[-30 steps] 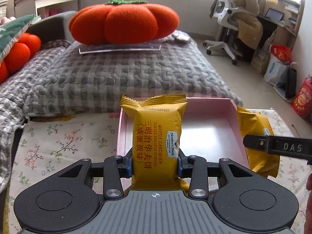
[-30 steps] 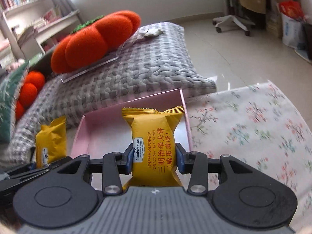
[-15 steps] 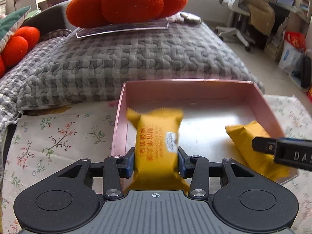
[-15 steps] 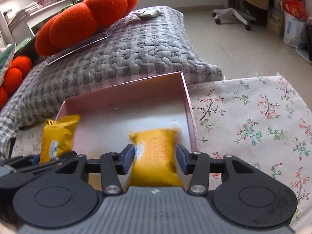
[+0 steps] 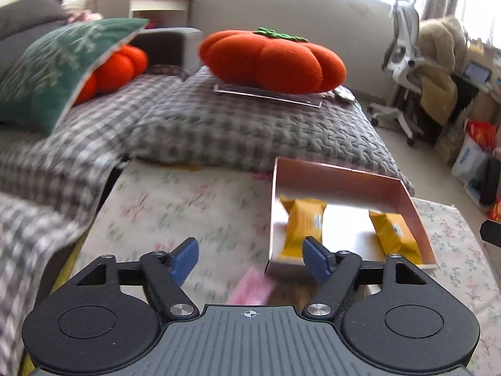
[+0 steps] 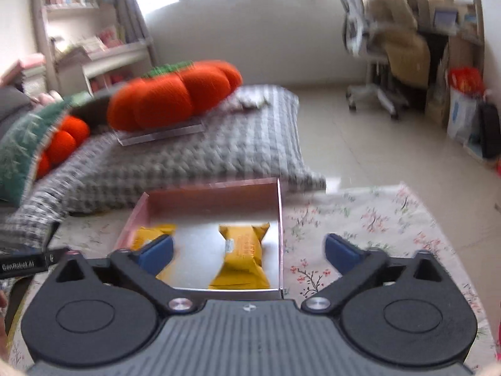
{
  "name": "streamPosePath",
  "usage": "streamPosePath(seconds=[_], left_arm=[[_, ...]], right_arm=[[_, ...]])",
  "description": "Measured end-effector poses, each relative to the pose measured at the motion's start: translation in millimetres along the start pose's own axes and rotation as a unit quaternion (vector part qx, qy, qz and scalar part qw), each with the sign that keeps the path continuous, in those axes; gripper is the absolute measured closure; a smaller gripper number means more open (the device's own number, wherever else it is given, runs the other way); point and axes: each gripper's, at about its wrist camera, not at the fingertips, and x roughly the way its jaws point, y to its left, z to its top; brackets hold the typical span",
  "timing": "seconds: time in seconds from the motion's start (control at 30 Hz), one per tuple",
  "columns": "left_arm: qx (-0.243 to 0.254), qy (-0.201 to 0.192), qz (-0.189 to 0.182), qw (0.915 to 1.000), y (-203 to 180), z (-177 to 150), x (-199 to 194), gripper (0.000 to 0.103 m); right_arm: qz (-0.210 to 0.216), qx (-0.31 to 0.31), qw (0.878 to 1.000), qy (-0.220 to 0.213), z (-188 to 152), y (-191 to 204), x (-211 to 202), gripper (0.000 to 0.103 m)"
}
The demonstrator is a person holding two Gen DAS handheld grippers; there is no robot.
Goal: Organize snacks
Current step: 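Reach the right tool to the red candy wrapper and grasp it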
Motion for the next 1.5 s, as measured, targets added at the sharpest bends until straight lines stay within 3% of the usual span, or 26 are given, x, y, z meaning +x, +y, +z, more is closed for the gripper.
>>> streamPosePath(seconds=[0.07, 0.17, 0.4, 0.6, 0.97, 1.23, 1.4, 1.5], left_arm=[[0.003, 0.000, -0.001, 1.0000, 5.3, -14.6, -7.6, 0.024], [0.014, 0.000, 0.002, 0.9999, 6.7, -31.9, -7.5, 0.022], [0.012, 0.035, -0.025, 0.9990, 4.2, -43.1, -1.1, 0.020], [-0.022, 0.083, -0.034, 0.9957, 10.3, -50.5, 10.1, 0.020], [-0.023, 0.127, -0.034, 0.9911, 10.0, -60.4, 19.3, 0.020], [0.003, 0.158, -0.020, 0.9873, 5.5, -73.4, 33.1, 0.020], [0.004, 0.163, -0.029, 0.9862, 5.2, -77.1, 36.2, 0.026], [0.002, 0.165, -0.033, 0.9857, 5.5, -78.1, 36.4, 0.038]], right_arm=[[0.021, 0.000, 1.000, -0.007, -11.2, 3.3, -12.4, 0.000], [0.041, 0.015, 0.999, 0.017, -28.5, 4.2, -8.5, 0.000], [0.016, -0.016, 0.998, 0.065, -38.4, 11.0, 2.9, 0.000], [0.074, 0.030, 0.991, 0.108, -46.1, 7.7, 6.7, 0.005], [0.079, 0.004, 0.985, 0.153, -62.4, 17.2, 14.6, 0.008], [0.091, -0.037, 0.978, 0.184, -77.2, 31.7, 22.5, 0.008], [0.074, -0.066, 0.979, 0.180, -80.9, 38.2, 23.3, 0.010], [0.058, -0.100, 0.982, 0.151, -81.4, 43.0, 19.9, 0.013]])
